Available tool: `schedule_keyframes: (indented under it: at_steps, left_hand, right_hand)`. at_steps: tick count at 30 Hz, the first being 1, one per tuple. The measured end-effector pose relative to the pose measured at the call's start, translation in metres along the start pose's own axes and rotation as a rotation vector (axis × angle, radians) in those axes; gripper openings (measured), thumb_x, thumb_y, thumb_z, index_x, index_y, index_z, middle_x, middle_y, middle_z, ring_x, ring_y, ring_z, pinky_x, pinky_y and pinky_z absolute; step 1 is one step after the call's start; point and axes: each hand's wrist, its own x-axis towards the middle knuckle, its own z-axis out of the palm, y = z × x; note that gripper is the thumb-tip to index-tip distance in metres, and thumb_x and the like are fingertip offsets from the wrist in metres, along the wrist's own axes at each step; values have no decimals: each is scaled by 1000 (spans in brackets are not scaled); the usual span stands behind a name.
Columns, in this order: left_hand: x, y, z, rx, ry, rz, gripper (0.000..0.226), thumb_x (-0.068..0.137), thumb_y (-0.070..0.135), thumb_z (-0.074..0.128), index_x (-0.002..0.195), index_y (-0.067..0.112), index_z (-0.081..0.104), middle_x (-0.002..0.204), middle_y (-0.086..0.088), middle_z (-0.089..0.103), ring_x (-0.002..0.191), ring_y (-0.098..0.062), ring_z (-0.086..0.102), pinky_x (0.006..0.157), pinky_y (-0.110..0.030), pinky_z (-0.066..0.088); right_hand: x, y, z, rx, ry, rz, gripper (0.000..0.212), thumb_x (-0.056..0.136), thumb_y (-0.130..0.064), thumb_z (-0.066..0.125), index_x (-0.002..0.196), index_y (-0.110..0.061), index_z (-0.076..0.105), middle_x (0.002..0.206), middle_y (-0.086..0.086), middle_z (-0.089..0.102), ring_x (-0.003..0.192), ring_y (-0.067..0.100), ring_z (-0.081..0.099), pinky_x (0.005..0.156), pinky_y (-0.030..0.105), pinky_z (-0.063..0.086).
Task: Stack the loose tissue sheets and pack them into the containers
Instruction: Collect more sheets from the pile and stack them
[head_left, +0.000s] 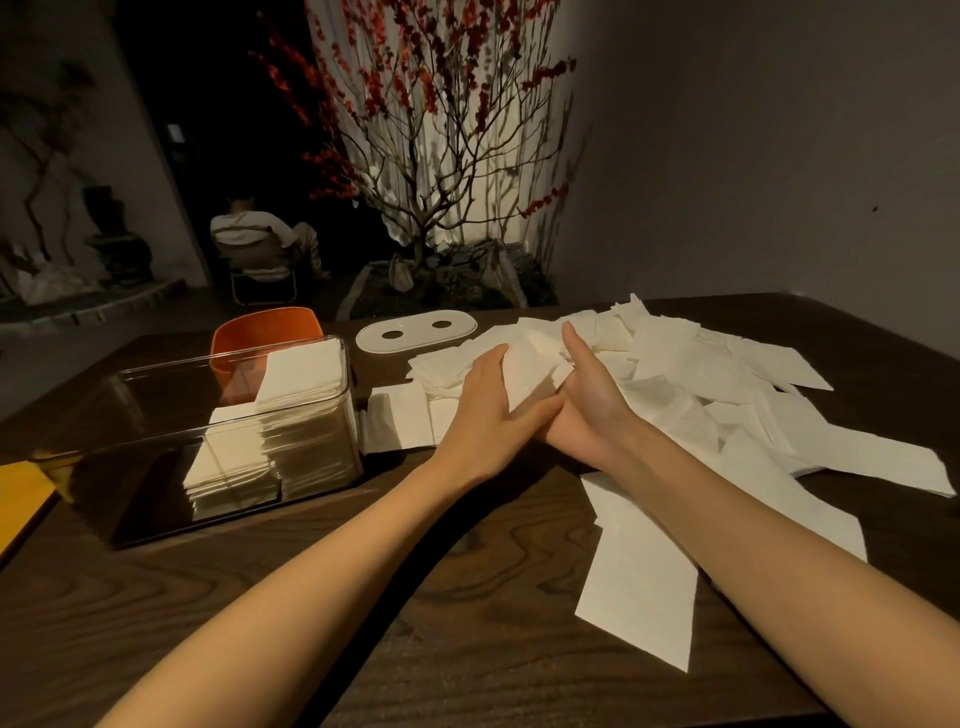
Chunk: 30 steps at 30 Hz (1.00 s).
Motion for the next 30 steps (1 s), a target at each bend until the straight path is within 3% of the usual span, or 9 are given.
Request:
schedule_keyframes:
  at_steps: [6, 8, 11, 14, 17, 21, 24, 26, 30]
  left_hand:
    - [1, 3, -2, -130, -11, 18, 67, 90, 45, 61, 143, 31, 23, 149, 4, 29, 125, 0, 27, 99, -16, 26]
    - [2, 3, -2, -208, 7, 23, 53, 89, 45, 54, 135, 34, 30, 141, 3, 38, 123, -5, 37, 92, -13, 34]
    - [6, 3, -2, -372, 10, -67, 46, 86, 46, 43, 128, 27, 40, 129, -5, 49, 114, -18, 51, 88, -24, 46]
    - [8, 4, -4, -540, -10, -122, 21, 102, 37, 35, 108, 26, 52, 108, -10, 60, 94, -16, 58, 81, -25, 47]
    - [5, 7, -4, -589, -28, -140, 27, 105, 32, 24, 99, 38, 49, 100, 13, 59, 90, 2, 57, 75, -9, 44]
    - [4, 10, -4, -715, -47, -208, 28, 106, 29, 23, 111, 27, 50, 105, 9, 58, 90, 1, 55, 77, -11, 43]
    - [2, 16, -7, -805, -42, -251, 35, 106, 23, 20, 112, 20, 54, 103, 6, 60, 86, 3, 60, 77, -11, 45]
    - [2, 16, -9, -907, -13, -326, 38, 105, 26, 21, 108, 19, 58, 108, 1, 64, 95, -5, 62, 84, -19, 47]
    - [4, 11, -13, -1218, 58, -527, 47, 99, 44, 32, 90, 19, 71, 101, -7, 73, 96, -25, 64, 84, -38, 51]
  right_hand:
    - [-5, -7, -2, -90, -136, 25, 67, 94, -65, 19, 127, -17, 51, 125, 9, 62, 117, 27, 58, 93, 39, 49]
    - [-5, -6, -3, -66, -165, 41, 69, 94, -65, 17, 126, -15, 51, 128, 12, 59, 121, 28, 55, 97, 40, 45]
    - [-4, -4, -3, -22, -159, 42, 68, 96, -62, 17, 123, -11, 52, 130, 14, 58, 122, 30, 53, 99, 43, 42]
    - [-2, -1, -2, 21, -104, 16, 56, 99, -55, 23, 117, -13, 56, 122, 12, 63, 118, 29, 55, 98, 43, 43]
    - [-2, -2, -1, 18, -51, -12, 42, 100, -46, 35, 112, -15, 61, 109, 9, 69, 108, 26, 61, 93, 41, 48]
    - [-5, -3, 0, -18, -27, -14, 23, 97, -26, 53, 111, -11, 63, 107, 12, 70, 104, 26, 64, 92, 41, 51]
    - [2, -1, -2, -122, 84, -8, 48, 90, -16, 65, 133, -5, 47, 119, 17, 65, 106, 29, 66, 86, 41, 56]
    - [3, 0, 0, -287, 182, -12, 58, 89, -14, 65, 140, -5, 39, 118, 15, 64, 104, 27, 66, 82, 39, 57]
    - [6, 3, -4, -519, 289, -50, 56, 95, -14, 56, 144, -8, 29, 125, 6, 56, 111, 23, 59, 92, 37, 53]
